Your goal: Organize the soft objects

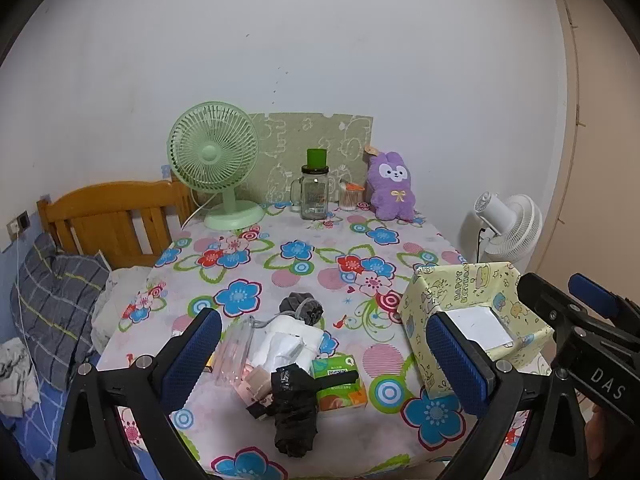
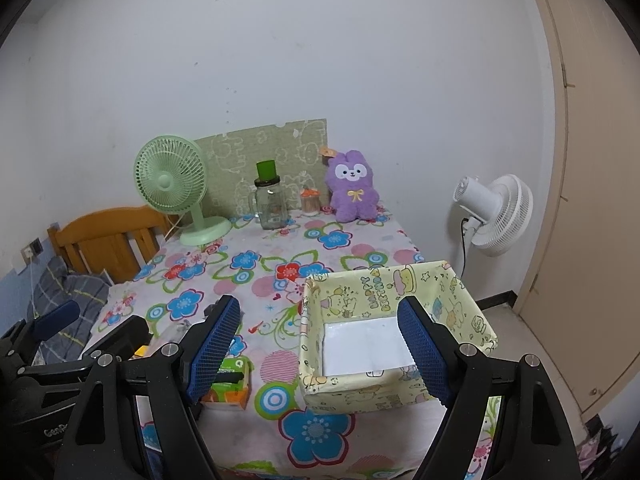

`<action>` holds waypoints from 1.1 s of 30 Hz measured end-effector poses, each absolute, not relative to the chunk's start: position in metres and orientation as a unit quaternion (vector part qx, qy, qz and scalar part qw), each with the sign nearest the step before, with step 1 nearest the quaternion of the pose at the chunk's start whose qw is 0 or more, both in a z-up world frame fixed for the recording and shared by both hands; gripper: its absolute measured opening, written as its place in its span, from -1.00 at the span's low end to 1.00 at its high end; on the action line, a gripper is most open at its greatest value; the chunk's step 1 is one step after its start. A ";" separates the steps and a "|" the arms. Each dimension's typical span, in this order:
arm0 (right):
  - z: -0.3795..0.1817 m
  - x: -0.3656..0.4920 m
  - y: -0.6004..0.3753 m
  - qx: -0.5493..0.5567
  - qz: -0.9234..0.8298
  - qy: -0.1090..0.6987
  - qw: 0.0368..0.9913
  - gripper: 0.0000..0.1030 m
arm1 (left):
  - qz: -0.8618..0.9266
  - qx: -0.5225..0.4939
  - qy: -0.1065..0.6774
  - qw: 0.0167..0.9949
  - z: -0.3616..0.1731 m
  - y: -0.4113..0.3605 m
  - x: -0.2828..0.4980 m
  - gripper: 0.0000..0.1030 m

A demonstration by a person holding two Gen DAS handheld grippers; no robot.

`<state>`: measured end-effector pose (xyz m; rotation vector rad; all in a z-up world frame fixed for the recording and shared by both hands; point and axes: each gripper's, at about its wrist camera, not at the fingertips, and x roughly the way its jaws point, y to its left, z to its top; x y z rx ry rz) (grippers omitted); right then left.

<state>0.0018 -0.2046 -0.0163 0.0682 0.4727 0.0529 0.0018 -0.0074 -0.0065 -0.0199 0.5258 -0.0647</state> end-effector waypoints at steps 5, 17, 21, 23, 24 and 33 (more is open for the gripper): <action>-0.015 0.003 -0.206 0.035 0.025 0.232 0.972 0.62 | -0.032 -0.007 0.258 0.965 -0.007 -0.009 0.002 0.99; -0.012 0.002 -0.203 0.035 0.022 0.229 0.973 0.62 | -0.034 -0.004 0.260 0.965 -0.005 -0.008 0.004 0.99; -0.012 0.002 -0.203 0.035 0.023 0.230 0.972 0.62 | -0.030 -0.006 0.263 0.964 -0.006 -0.006 0.005 0.99; -0.012 0.002 -0.203 0.036 0.023 0.230 0.972 0.62 | -0.030 -0.010 0.266 0.963 -0.007 -0.004 0.006 0.99; -0.012 0.002 -0.202 0.037 0.023 0.230 0.972 0.62 | -0.033 -0.012 0.268 0.963 -0.007 -0.004 0.007 0.99; -0.015 0.007 -0.198 0.038 0.019 0.233 0.972 0.62 | -0.031 -0.010 0.270 0.962 -0.010 -0.003 0.011 0.99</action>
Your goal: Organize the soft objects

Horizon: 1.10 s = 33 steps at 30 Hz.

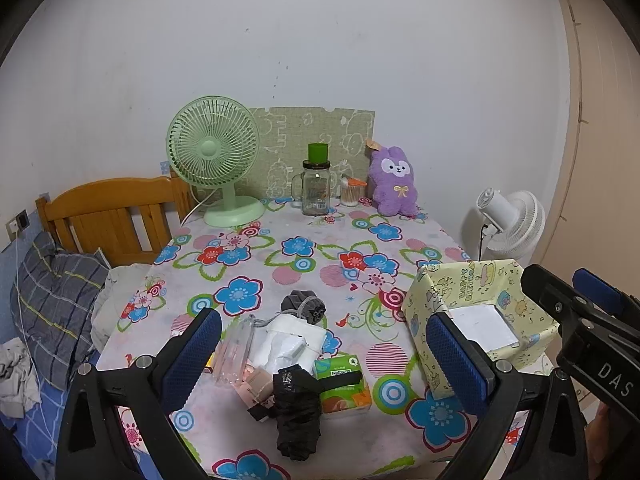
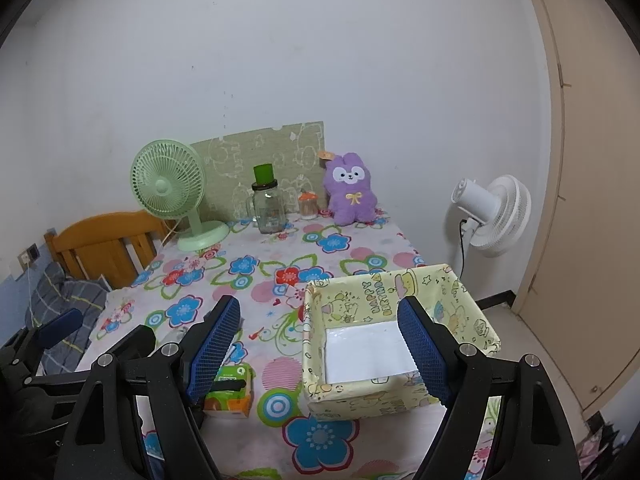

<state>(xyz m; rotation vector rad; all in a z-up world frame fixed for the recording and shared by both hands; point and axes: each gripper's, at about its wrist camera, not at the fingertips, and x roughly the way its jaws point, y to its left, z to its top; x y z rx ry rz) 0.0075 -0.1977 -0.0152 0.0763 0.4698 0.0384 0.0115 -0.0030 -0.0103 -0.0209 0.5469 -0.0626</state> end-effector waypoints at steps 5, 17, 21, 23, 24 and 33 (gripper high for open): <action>-0.019 0.013 -0.196 0.037 0.024 0.238 0.970 0.62 | -0.032 -0.010 0.271 0.962 -0.014 -0.003 0.014 0.99; -0.040 0.027 -0.179 0.048 0.057 0.248 0.966 0.62 | -0.036 0.000 0.285 0.958 -0.036 0.003 0.021 0.92; -0.051 0.030 -0.170 0.050 0.065 0.256 0.963 0.62 | -0.039 0.001 0.294 0.955 -0.045 0.006 0.023 0.92; -0.057 0.031 -0.165 0.049 0.068 0.263 0.961 0.62 | -0.039 0.002 0.301 0.953 -0.050 0.008 0.024 0.92; -0.059 0.032 -0.163 0.047 0.069 0.265 0.961 0.62 | -0.038 0.003 0.306 0.951 -0.053 0.010 0.025 0.91; -0.079 0.040 -0.138 0.028 0.085 0.289 0.953 0.62 | -0.022 -0.005 0.342 0.940 -0.082 0.022 0.031 0.81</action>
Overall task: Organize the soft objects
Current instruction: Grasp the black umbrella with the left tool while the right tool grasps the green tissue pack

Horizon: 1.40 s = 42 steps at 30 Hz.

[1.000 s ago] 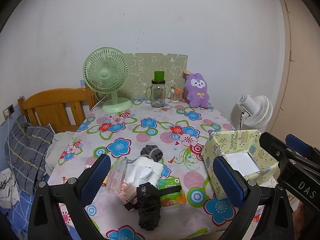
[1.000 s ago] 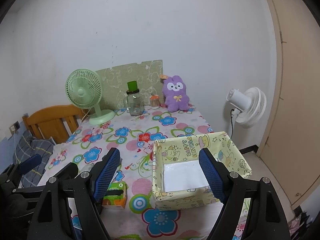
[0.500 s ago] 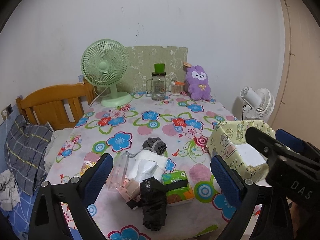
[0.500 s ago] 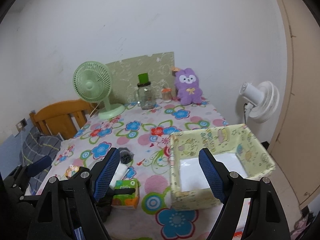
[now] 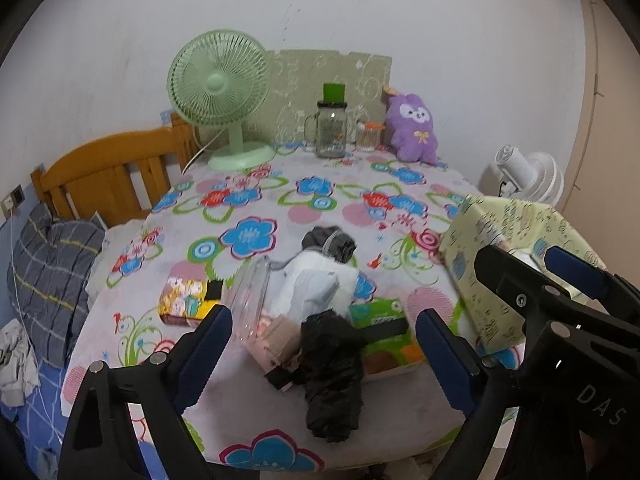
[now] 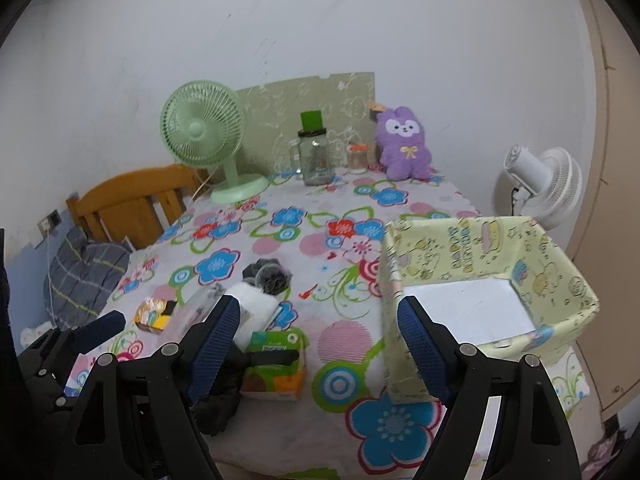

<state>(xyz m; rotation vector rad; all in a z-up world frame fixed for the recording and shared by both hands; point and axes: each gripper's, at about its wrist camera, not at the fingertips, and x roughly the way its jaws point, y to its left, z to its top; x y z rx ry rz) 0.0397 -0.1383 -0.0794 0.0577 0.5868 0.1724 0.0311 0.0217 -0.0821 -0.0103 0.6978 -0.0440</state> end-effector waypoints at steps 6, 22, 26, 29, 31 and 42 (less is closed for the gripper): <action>-0.093 0.046 -0.128 0.023 0.093 0.302 0.948 0.62 | -0.011 0.001 0.358 0.934 -0.100 0.028 0.034 0.73; -0.134 0.059 -0.101 0.002 0.115 0.341 0.933 0.62 | -0.018 0.013 0.398 0.917 -0.140 0.025 0.044 0.39; -0.142 0.065 -0.098 0.000 0.115 0.357 0.927 0.62 | -0.028 0.010 0.409 0.912 -0.147 0.023 0.047 0.13; -0.147 0.069 -0.098 -0.002 0.112 0.365 0.924 0.62 | -0.035 0.008 0.411 0.911 -0.150 0.022 0.047 -0.06; -0.152 0.072 -0.097 -0.005 0.112 0.373 0.921 0.62 | -0.040 0.006 0.411 0.911 -0.152 0.021 0.048 -0.14; -0.171 0.089 -0.085 -0.013 0.117 0.414 0.903 0.44 | -0.047 -0.002 0.422 0.905 -0.157 0.024 0.057 -0.16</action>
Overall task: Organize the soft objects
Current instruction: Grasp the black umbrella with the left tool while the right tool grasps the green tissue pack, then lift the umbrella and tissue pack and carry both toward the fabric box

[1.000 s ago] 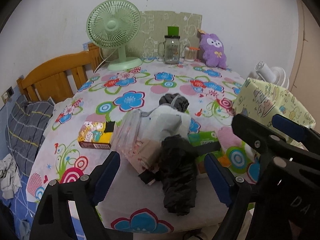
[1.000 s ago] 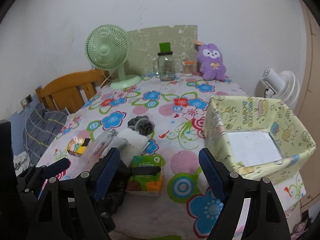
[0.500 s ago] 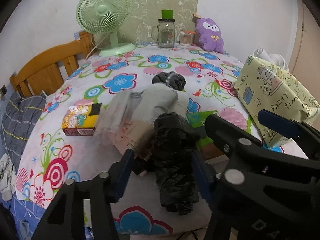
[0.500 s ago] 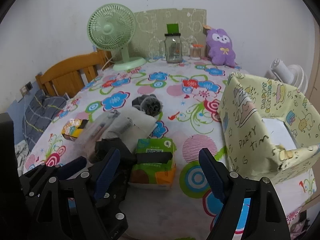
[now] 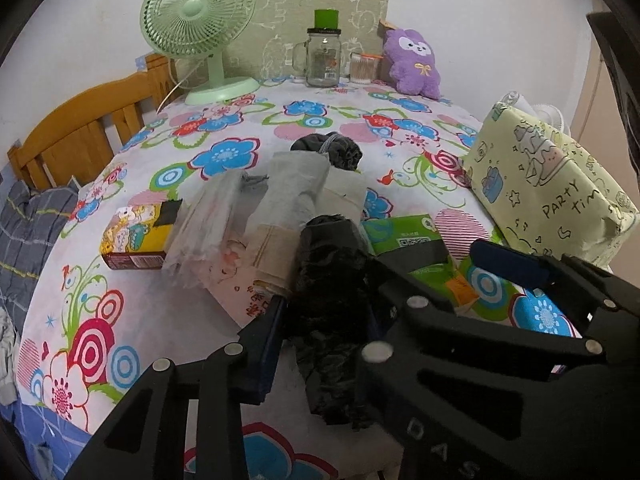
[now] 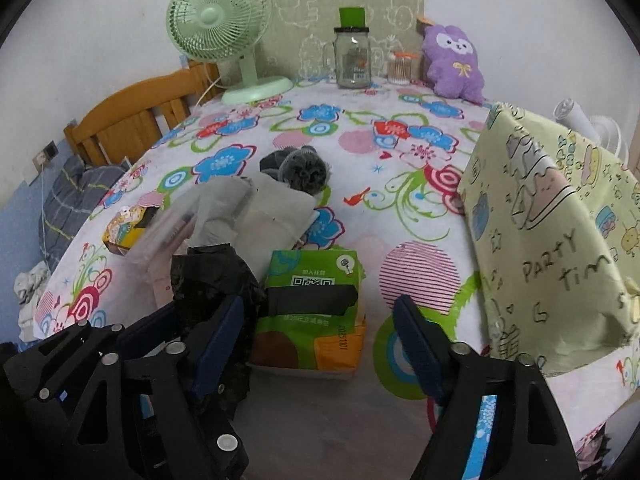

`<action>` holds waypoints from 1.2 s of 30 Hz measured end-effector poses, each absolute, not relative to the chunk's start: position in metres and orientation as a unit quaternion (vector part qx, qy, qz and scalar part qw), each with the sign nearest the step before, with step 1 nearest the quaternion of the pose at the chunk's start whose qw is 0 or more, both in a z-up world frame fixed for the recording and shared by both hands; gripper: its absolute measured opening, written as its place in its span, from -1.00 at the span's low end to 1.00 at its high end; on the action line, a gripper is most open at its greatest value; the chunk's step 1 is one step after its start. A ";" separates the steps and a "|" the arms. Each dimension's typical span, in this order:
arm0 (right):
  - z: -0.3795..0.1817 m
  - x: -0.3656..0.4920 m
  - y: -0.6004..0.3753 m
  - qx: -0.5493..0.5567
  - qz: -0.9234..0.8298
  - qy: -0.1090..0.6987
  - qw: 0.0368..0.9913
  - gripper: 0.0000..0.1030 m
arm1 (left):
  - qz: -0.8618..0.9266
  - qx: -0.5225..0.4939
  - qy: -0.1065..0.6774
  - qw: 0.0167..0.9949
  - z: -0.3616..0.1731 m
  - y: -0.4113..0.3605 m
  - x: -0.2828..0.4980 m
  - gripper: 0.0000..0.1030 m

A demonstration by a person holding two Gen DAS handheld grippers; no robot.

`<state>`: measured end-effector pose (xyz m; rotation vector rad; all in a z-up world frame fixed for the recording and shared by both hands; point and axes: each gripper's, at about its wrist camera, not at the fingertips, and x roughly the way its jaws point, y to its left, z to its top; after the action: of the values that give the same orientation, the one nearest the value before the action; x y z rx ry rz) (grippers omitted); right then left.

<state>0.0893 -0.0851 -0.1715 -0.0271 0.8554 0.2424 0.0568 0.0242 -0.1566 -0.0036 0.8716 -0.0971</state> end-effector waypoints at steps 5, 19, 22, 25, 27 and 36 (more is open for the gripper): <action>-0.176 0.091 -0.085 -0.007 0.120 0.425 0.897 0.19 | -0.043 -0.005 0.424 0.905 -0.158 0.024 0.056 -0.14; -0.171 0.086 -0.092 0.006 0.122 0.428 0.896 -0.16 | -0.047 -0.004 0.421 0.906 -0.151 0.019 0.052 -0.33; -0.167 0.085 -0.094 0.009 0.120 0.424 0.897 -0.17 | -0.049 -0.004 0.417 0.908 -0.147 0.016 0.052 -0.34; -0.161 0.085 -0.097 0.012 0.116 0.419 0.900 -0.17 | -0.049 -0.001 0.410 0.911 -0.140 0.013 0.052 -0.34; -0.156 0.085 -0.100 0.014 0.114 0.414 0.903 -0.17 | -0.047 0.002 0.408 0.912 -0.136 0.011 0.053 -0.35; -0.130 0.086 -0.112 0.027 0.104 0.392 0.914 -0.17 | -0.045 0.014 0.387 0.921 -0.108 0.002 0.054 -0.35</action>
<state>0.0862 -0.1121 -0.1296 0.0550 0.8065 0.2146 0.0544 0.0018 -0.1077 0.0287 0.7950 -0.0932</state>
